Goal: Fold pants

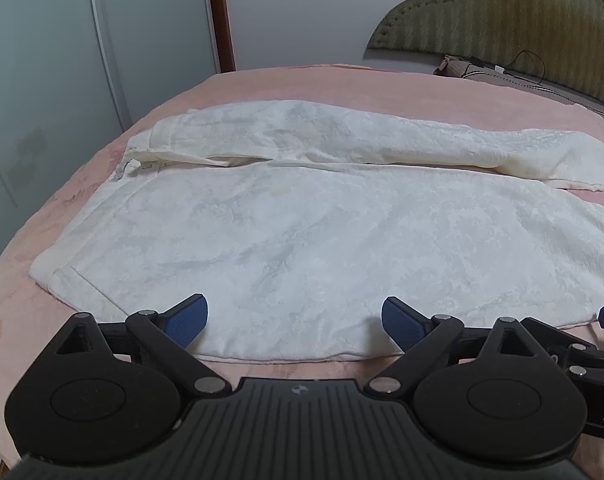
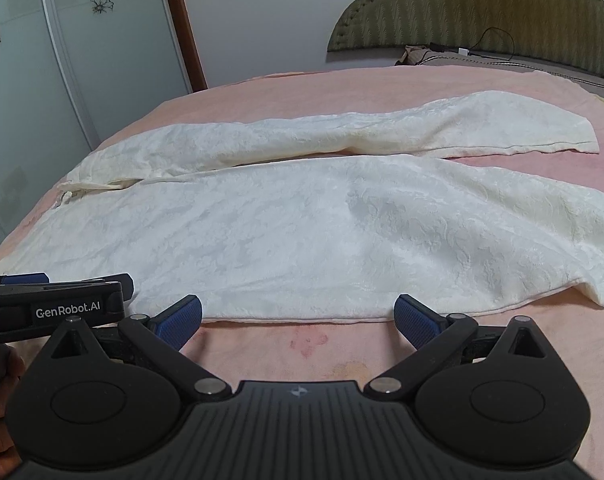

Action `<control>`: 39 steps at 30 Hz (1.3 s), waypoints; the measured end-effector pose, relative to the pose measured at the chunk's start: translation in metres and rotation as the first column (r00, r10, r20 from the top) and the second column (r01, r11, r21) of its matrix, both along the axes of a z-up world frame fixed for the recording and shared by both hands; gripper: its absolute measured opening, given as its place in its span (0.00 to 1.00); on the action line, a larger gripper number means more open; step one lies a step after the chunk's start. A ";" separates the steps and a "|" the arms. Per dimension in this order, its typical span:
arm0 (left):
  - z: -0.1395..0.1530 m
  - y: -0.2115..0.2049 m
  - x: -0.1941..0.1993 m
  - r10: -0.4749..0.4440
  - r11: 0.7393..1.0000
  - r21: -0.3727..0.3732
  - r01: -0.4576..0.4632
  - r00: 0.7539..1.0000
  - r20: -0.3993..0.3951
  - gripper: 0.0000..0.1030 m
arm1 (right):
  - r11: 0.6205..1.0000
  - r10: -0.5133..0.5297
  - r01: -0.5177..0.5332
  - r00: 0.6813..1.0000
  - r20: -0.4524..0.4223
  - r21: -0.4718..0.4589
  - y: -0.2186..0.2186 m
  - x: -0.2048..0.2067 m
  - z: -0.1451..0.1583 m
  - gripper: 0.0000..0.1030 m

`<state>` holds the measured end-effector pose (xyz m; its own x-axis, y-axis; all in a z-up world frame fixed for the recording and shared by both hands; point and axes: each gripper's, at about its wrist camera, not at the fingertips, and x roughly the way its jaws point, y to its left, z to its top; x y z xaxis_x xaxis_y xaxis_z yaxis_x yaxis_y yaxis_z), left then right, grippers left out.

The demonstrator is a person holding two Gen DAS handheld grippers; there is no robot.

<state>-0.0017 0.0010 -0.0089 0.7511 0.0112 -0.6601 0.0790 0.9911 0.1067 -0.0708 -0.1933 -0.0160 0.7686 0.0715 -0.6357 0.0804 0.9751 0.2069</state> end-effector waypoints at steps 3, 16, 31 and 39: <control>0.000 0.000 0.000 0.000 1.000 0.000 0.000 1.000 0.000 0.93 | 1.000 0.000 0.000 1.000 0.001 -0.001 0.000 0.000 0.000 1.00; -0.003 -0.001 -0.001 -0.002 1.000 0.000 0.002 1.000 -0.005 0.93 | 1.000 0.003 -0.003 1.000 0.003 0.000 0.001 -0.001 -0.001 1.00; -0.003 -0.002 -0.002 -0.003 1.000 0.002 0.003 1.000 -0.007 0.93 | 1.000 0.018 -0.018 1.000 0.017 0.003 0.000 -0.004 0.000 1.00; -0.003 -0.002 -0.002 -0.002 1.000 0.002 0.002 1.000 -0.007 0.93 | 1.000 0.025 -0.025 0.999 0.021 0.007 0.000 -0.004 0.000 1.00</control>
<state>-0.0032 -0.0006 -0.0120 0.7464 0.0104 -0.6655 0.0822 0.9908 0.1077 -0.0746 -0.1931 -0.0156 0.7797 0.0954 -0.6189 0.0512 0.9753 0.2149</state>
